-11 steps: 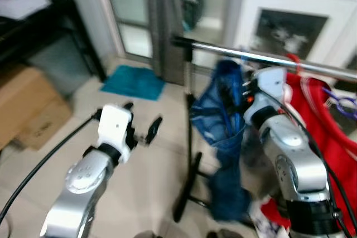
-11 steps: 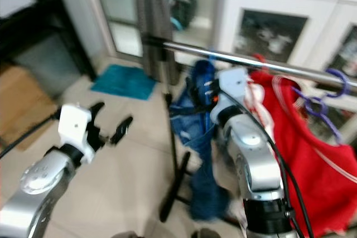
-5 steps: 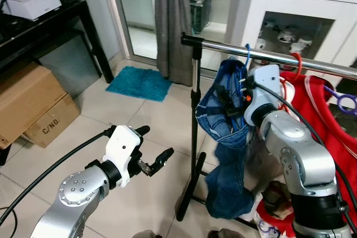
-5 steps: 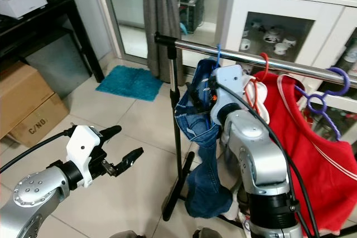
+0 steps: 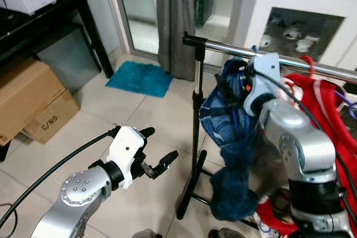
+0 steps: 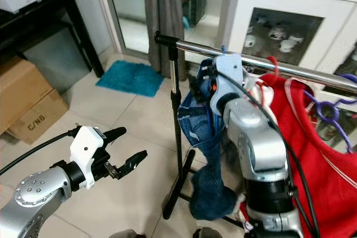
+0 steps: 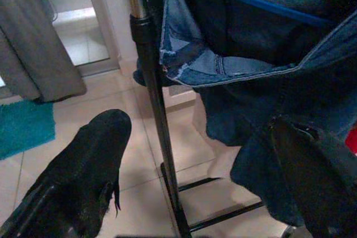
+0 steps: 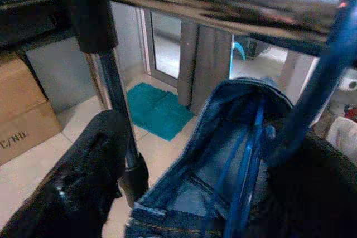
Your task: Hang hanger
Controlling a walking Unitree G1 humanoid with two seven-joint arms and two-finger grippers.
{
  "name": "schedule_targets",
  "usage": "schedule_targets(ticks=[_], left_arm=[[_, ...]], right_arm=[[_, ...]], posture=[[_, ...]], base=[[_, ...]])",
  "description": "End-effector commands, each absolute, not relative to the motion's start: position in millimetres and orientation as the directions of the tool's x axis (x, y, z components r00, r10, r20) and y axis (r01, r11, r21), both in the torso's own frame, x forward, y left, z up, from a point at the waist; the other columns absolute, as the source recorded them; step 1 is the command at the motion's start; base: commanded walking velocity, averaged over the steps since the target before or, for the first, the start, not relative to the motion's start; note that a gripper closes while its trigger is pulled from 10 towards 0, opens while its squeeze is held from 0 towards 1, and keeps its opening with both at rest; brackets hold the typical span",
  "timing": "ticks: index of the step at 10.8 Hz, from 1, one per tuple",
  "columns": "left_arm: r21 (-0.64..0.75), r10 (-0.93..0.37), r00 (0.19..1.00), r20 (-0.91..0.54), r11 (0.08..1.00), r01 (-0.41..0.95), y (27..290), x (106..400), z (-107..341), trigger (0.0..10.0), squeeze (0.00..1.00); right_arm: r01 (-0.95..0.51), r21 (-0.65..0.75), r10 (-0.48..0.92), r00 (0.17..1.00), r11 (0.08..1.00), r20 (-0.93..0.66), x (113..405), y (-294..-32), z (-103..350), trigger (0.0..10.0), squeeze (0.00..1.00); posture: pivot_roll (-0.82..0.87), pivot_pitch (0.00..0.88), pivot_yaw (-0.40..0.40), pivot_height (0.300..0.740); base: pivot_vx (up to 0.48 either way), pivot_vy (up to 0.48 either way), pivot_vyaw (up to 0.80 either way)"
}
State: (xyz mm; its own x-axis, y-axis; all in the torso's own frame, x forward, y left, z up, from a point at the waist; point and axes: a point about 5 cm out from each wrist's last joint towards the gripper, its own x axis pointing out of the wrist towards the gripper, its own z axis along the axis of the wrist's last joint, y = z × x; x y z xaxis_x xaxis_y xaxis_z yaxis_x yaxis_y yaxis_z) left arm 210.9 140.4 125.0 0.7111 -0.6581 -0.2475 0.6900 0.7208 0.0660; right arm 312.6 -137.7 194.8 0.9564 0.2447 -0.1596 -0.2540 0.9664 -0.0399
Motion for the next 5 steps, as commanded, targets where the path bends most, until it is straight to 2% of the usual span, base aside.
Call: schedule_targets(ticks=[1, 2, 3, 5], left_arm=[[0.078, -0.664, 0.704, -0.253, 0.711, 0.698, 139.6, 209.3, 127.4, 10.0, 0.00], [0.077, -0.665, 0.702, -0.256, 0.710, 0.700, 139.1, 209.1, 127.0, 10.0, 0.00], [0.077, -0.667, 0.699, -0.259, 0.707, 0.703, 138.7, 208.7, 126.6, 10.0, 0.00], [0.078, -0.668, 0.697, -0.261, 0.705, 0.705, 139.0, 208.2, 126.5, 10.0, 0.00]], right_arm=[[-0.225, -0.045, 0.213, 0.959, 0.973, -0.188, 314.6, -142.4, 194.7, 2.4, 0.00], [-0.211, -0.041, 0.198, 0.959, 0.977, -0.205, 315.8, -144.9, 195.2, 0.4, 0.00], [-0.205, -0.038, 0.192, 0.957, 0.978, -0.216, 315.7, -146.2, 196.0, 0.0, 0.00], [-0.199, -0.036, 0.186, 0.956, 0.979, -0.227, 313.9, -147.7, 196.5, 0.0, 0.00]], posture=[[0.00, 0.056, 0.062, 0.740], [0.00, 0.055, 0.062, 0.740], [0.00, 0.055, 0.062, 0.740], [0.00, 0.055, 0.063, 0.740]], base=[[0.000, 0.000, 0.00], [0.000, 0.000, 0.00], [0.000, 0.000, 0.00], [0.000, 0.000, 0.00]])
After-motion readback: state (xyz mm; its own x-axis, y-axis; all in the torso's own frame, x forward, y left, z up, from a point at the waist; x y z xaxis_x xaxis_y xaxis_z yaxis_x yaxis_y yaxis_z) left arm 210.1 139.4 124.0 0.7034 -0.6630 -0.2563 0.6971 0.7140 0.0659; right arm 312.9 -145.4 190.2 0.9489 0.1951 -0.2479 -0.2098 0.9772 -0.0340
